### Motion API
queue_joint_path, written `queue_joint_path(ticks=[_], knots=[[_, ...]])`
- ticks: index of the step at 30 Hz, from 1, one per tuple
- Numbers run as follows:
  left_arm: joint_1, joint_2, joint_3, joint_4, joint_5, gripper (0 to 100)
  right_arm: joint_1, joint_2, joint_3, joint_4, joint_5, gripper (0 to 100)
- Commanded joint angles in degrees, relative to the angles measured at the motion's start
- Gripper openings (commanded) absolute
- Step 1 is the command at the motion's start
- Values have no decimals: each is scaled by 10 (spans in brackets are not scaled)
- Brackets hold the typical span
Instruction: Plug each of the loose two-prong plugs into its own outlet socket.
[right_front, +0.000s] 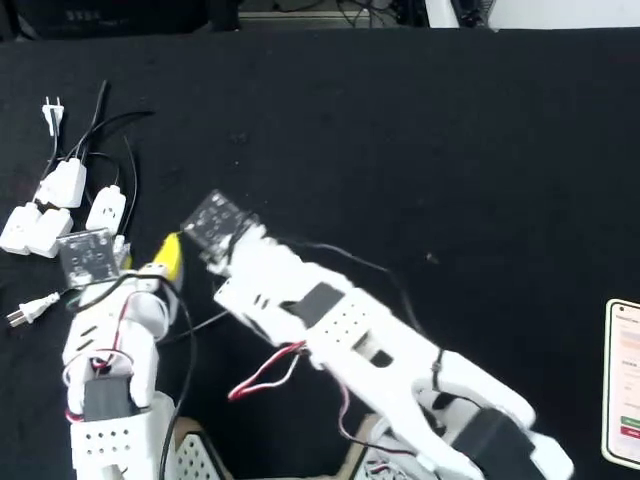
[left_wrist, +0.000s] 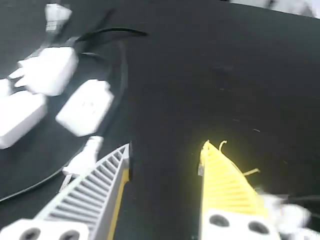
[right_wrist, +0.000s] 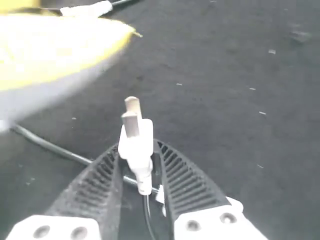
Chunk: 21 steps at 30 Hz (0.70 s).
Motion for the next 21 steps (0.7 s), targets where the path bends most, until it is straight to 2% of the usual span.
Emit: queue_joint_path(ticks=[1,8,12,17,21], knots=[[20,-4,-18,-12,7,230,-11,17,-8,-23,-6,11],[29,-4,-53,-10,8,230,-13,44,-21,-20,-6,11],[68,-4,-34,-2,2,230,-23,40,-21,-19,-6,11],[80,-4,-14,2,-65,230,-24,4,-21,19,-6,11],[80,-4,4,-3,-79,230,-24,-54,-11,46,-7,11]])
